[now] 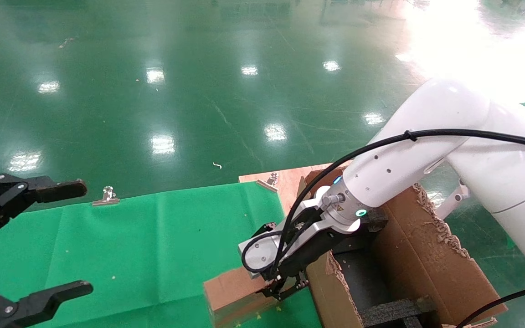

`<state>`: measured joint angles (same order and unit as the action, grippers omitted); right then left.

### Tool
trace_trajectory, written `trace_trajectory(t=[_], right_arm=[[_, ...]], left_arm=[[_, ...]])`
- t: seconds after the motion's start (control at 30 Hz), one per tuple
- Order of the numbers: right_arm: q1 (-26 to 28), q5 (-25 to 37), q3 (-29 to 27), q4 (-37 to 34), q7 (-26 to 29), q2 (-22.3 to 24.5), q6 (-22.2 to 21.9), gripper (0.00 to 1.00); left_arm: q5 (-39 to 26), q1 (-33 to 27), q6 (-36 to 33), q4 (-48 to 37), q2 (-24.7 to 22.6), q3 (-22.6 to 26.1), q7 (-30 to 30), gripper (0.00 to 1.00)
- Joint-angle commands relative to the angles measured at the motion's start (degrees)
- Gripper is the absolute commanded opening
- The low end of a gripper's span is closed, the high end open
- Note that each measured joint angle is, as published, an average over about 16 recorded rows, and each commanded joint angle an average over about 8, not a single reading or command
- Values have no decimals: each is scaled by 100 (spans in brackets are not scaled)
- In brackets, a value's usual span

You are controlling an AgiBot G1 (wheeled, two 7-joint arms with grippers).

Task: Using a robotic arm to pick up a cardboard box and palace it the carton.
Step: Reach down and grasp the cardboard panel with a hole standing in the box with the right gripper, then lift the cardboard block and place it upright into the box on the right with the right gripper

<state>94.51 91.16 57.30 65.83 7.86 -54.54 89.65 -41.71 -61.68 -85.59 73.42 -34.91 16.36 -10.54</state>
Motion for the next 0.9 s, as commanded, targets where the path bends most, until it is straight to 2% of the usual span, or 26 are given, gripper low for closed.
trace_trajectory(t=[0.03,0.2,0.4,0.9], right_arm=[[-22,22,5,16,0,-9,-7,0],[253,-190,-5,-147,-11,113,65,0],[1028,-628,145,-562,-199,375,151,0],[3102,-1752,1237,-1641,-729,764,179,0]], left_arm=[[0,0,0,0,0,0,0,100],[1,-1,0,-2,0,2,1,100],[2,-3,-1,-4,0,4,3,100],[6,-4,1,-5,3,10,6,100]])
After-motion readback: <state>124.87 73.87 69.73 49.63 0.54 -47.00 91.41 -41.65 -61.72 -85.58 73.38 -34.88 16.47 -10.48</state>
